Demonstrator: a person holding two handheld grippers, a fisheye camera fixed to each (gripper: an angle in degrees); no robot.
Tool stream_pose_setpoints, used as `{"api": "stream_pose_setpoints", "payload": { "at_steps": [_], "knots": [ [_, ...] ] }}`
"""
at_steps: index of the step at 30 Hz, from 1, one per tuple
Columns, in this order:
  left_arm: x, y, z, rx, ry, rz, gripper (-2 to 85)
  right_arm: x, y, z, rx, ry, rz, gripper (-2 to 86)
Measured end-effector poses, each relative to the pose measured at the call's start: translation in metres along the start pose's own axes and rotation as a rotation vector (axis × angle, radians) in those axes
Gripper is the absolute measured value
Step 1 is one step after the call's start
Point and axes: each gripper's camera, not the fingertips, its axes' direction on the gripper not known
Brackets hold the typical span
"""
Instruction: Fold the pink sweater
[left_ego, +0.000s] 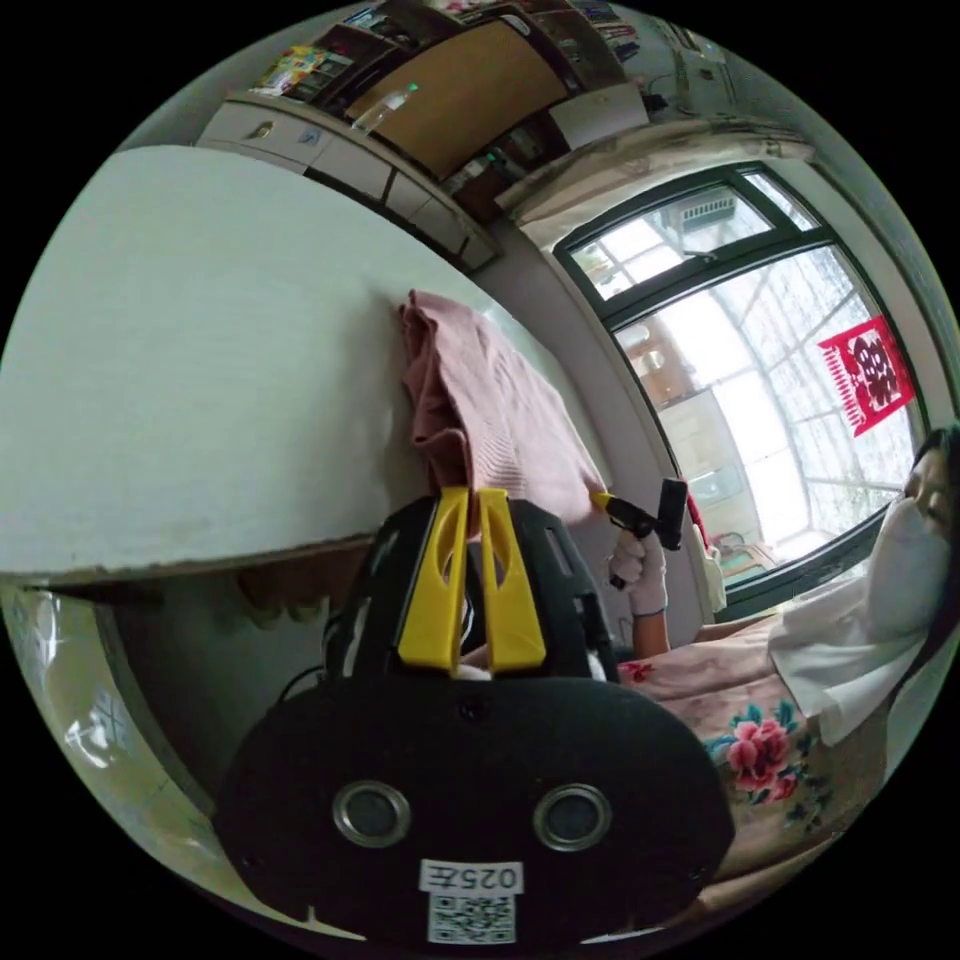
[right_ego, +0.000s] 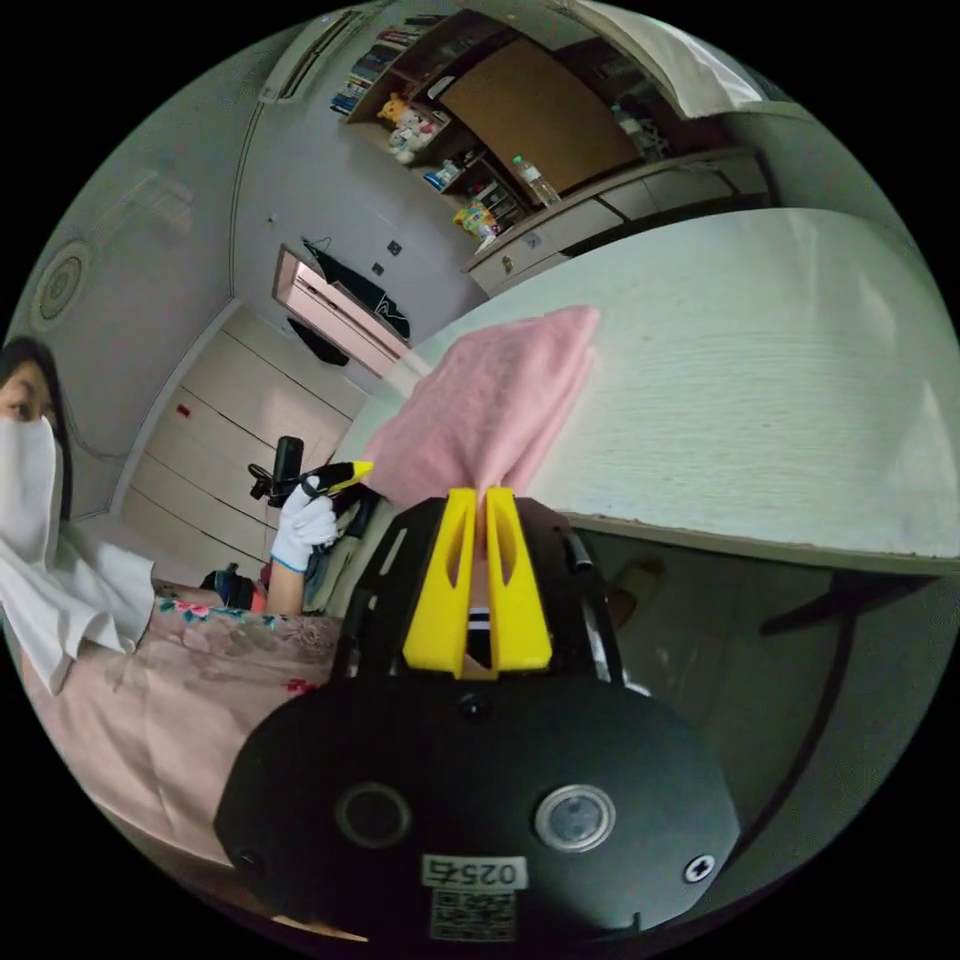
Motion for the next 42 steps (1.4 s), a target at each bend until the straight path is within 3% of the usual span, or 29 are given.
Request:
{"api": "stream_pose_setpoints", "payload": {
  "at_steps": [3,6,8,15,20,24,27,30,36,42],
  "knots": [
    [-0.003,0.024,-0.007,0.067,0.000,-0.024,1.8,0.013,0.005,0.004,-0.006,-0.009,0.022,2.9],
    [-0.022,0.056,-0.028,0.234,0.044,-0.174,6.9,0.039,0.022,-0.004,0.110,-0.076,0.132,9.8],
    [-0.042,0.087,-0.037,0.351,0.180,-0.288,8.5,0.067,0.043,-0.010,0.206,-0.163,0.237,14.1],
    [-0.060,0.094,0.006,0.323,0.388,-0.332,9.6,0.143,0.060,0.031,0.273,-0.474,0.426,16.6],
    [-0.055,0.072,0.011,0.267,0.238,-0.328,2.6,0.165,0.024,0.057,0.232,-0.465,0.393,10.3],
    [-0.066,0.086,0.010,0.325,0.367,-0.354,0.7,0.184,0.029,0.065,0.276,-0.510,0.411,7.8],
    [-0.066,0.091,0.007,0.354,0.327,-0.326,-0.3,0.202,0.025,0.073,0.250,-0.522,0.393,7.0],
    [-0.066,0.099,0.006,0.386,0.352,-0.278,-0.8,0.222,0.019,0.084,0.233,-0.609,0.369,5.5],
    [-0.059,0.147,-0.018,0.522,0.597,-0.153,-1.0,0.231,0.020,0.093,0.196,-0.874,0.209,5.0],
    [-0.017,0.245,-0.089,0.816,0.629,-0.046,-1.0,0.172,-0.014,0.152,-0.063,-1.191,0.007,5.0]
  ]
}}
